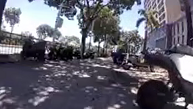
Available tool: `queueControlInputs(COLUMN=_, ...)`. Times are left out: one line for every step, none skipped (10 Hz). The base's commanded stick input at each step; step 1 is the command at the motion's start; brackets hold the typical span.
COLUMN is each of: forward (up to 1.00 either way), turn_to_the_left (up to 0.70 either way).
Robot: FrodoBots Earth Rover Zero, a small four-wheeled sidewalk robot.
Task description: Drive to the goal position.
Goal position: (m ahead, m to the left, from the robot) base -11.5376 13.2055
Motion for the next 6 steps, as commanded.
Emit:
queueControlInputs(forward=0.0, turn_to_the_left=0.45)
queueControlInputs(forward=0.0, turn_to_the_left=0.45)
queueControlInputs(forward=0.0, turn_to_the_left=0.45)
queueControlInputs(forward=0.0, turn_to_the_left=0.45)
queueControlInputs(forward=0.0, turn_to_the_left=0.45)
queueControlInputs(forward=0.0, turn_to_the_left=0.45)
